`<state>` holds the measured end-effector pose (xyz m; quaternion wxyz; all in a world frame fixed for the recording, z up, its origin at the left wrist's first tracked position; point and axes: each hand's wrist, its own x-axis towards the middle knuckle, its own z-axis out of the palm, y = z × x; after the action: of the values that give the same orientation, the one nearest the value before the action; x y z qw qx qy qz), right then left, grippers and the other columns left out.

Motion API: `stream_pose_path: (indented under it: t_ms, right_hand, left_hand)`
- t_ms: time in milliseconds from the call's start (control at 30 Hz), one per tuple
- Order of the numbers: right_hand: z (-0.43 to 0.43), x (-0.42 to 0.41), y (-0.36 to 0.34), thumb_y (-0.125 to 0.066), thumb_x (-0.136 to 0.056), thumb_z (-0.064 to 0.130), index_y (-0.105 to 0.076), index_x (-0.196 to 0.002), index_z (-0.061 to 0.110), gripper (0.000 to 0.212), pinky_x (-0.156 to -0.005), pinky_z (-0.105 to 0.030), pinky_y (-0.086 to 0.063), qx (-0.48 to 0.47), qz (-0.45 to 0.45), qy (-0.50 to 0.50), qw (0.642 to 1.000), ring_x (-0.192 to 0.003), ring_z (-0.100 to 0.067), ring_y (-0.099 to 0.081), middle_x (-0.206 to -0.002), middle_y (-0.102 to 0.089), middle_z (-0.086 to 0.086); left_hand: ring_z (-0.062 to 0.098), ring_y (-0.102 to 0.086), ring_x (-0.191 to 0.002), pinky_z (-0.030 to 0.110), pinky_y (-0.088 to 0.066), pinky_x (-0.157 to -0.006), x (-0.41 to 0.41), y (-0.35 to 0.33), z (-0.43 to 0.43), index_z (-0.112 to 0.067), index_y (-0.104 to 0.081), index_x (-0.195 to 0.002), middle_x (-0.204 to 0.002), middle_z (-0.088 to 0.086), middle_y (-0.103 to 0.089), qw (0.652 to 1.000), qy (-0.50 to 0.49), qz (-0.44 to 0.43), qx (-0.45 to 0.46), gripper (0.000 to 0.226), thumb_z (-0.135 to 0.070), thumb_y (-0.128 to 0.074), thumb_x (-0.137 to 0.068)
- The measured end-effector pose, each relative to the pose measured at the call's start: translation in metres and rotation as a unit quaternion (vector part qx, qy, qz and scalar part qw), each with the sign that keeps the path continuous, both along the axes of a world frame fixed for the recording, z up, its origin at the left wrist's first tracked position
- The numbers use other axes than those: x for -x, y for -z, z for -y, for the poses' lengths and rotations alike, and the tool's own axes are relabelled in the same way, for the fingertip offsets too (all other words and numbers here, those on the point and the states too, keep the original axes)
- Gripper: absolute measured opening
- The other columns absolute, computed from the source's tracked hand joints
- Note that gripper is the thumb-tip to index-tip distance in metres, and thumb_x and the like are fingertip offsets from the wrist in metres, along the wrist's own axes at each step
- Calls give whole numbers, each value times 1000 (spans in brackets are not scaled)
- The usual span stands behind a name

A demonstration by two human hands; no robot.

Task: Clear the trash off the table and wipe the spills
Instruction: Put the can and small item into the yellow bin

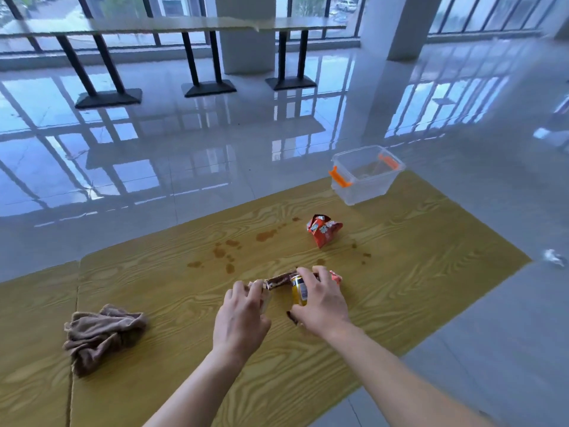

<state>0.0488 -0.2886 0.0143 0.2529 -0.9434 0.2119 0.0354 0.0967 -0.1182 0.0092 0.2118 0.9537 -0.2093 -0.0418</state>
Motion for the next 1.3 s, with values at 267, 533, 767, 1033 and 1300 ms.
stream_pose_path:
  t_ms: [267, 533, 767, 1033, 1300]
  right_hand:
    - [80, 86, -10, -76, -76, 31, -37, -142, 33, 77, -96, -32, -44, 4, 19, 139, 990, -126, -28, -45, -147, -29, 0]
    - [152, 198, -7, -75, -75, 32, -39, -141, 30, 75, -93, -34, -43, 7, 24, 270, 963, -117, -31, -49, -141, -33, -2]
    - [218, 302, 26, -70, -74, 30, -40, -142, 27, 74, -88, -32, -41, -29, 13, 344, 938, -109, -32, -49, -138, -36, -2]
    - [295, 419, 100, -65, -77, 28, -39, -140, 28, 68, -98, -33, -40, -68, -47, 392, 916, -116, -32, -48, -141, -33, -3]
    - [339, 496, 234, -71, -77, 32, -38, -145, 26, 76, -102, -34, -43, -120, -107, 442, 882, -119, -28, -51, -140, -35, -4]
  left_hand:
    - [28, -52, -99, 37, -50, -75, 27, -5, 97, -30, -48, -126, -108, 4, -51, 990, 137, 21, 23, 62, -20, -63, -67]
    - [28, -51, -104, 37, -52, -75, 91, -8, 197, -28, -45, -130, -115, 5, -50, 962, 269, 24, 26, 63, -23, -64, -70]
    - [25, -52, -100, 39, -53, -73, 184, 6, 290, -34, -44, -124, -112, -1, -51, 948, 318, -7, 27, 51, -24, -56, -75]
    - [21, -52, -107, 30, -47, -81, 305, 85, 388, -34, -38, -131, -119, 0, -53, 911, 409, -47, -9, 63, -24, -61, -73]
    - [21, -52, -103, 33, -49, -79, 364, 227, 456, -38, -38, -133, -122, -3, -52, 882, 448, -127, -79, 57, -25, -55, -80]
